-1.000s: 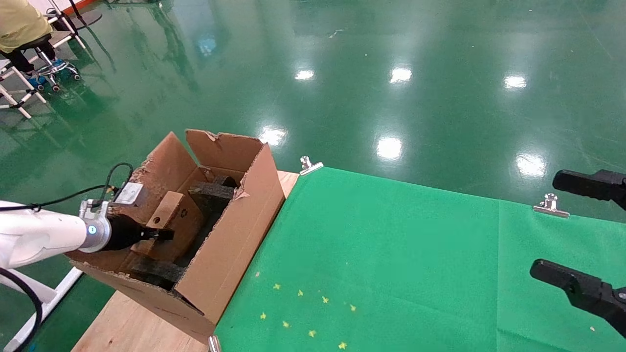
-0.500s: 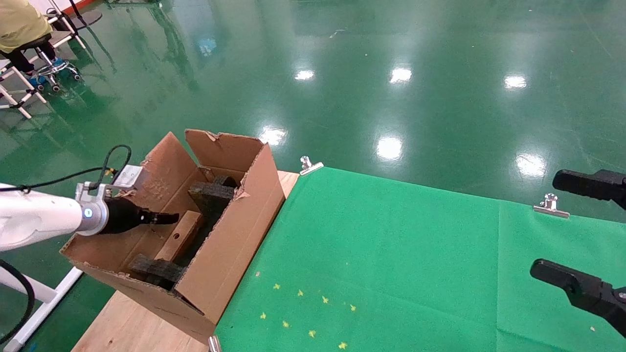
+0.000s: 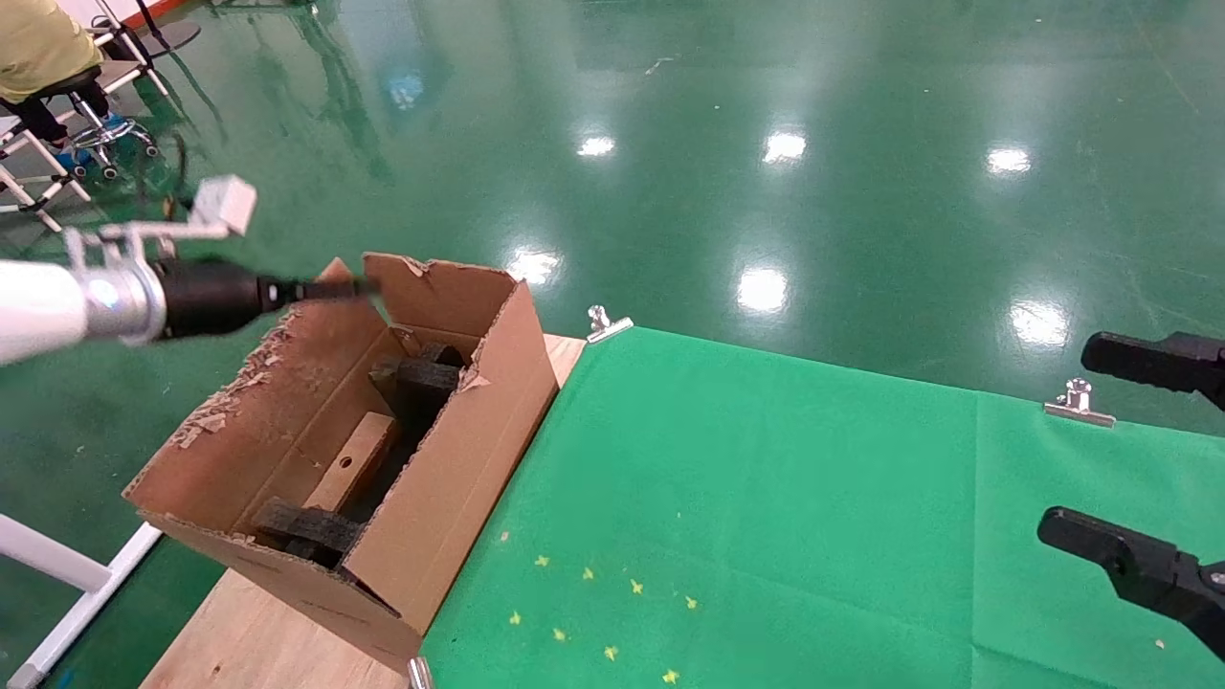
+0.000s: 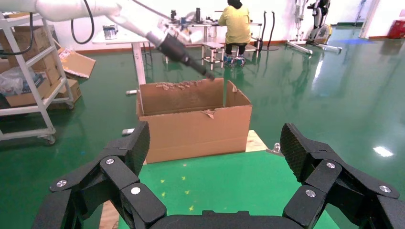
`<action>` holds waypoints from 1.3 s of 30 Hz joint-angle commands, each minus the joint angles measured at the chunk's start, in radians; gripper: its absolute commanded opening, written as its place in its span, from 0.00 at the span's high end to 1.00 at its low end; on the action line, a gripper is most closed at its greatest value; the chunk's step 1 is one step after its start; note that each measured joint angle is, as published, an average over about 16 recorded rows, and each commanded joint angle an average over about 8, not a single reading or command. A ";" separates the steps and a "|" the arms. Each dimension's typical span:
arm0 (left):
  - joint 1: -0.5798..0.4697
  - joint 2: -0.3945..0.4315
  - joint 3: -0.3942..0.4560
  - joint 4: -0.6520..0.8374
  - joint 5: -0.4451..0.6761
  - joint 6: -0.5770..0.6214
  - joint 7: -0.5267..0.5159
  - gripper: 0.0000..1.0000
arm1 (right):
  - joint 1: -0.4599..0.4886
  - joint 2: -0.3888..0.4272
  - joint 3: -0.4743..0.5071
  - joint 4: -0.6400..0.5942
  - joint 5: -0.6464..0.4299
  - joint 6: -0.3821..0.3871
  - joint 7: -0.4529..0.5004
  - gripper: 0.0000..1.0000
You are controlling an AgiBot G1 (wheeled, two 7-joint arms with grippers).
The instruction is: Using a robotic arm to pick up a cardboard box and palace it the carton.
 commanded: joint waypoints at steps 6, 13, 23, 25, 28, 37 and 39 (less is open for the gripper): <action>-0.023 -0.053 -0.076 -0.066 -0.139 0.256 -0.096 0.00 | 0.000 0.000 0.000 0.000 0.000 0.000 0.000 0.00; -0.016 -0.066 -0.118 -0.093 -0.225 0.405 -0.149 0.00 | 0.000 0.000 0.000 0.000 0.000 0.000 0.000 0.00; 0.022 -0.067 -0.128 -0.150 -0.260 0.409 -0.119 0.00 | 0.000 0.000 0.000 0.000 0.000 0.000 0.000 0.00; 0.042 -0.067 -0.132 -0.182 -0.278 0.409 -0.101 0.00 | 0.000 0.000 0.000 0.000 0.000 0.000 0.000 0.00; 0.075 -0.067 -0.140 -0.234 -0.307 0.409 -0.074 0.00 | 0.000 0.000 0.000 0.000 0.000 0.000 0.000 0.00; 0.173 -0.067 -0.161 -0.390 -0.392 0.408 0.009 0.00 | 0.000 0.000 0.000 0.000 0.000 0.000 0.000 0.00; 0.195 -0.067 -0.165 -0.424 -0.411 0.408 0.027 0.00 | 0.000 0.000 0.000 0.000 0.000 0.000 0.000 0.00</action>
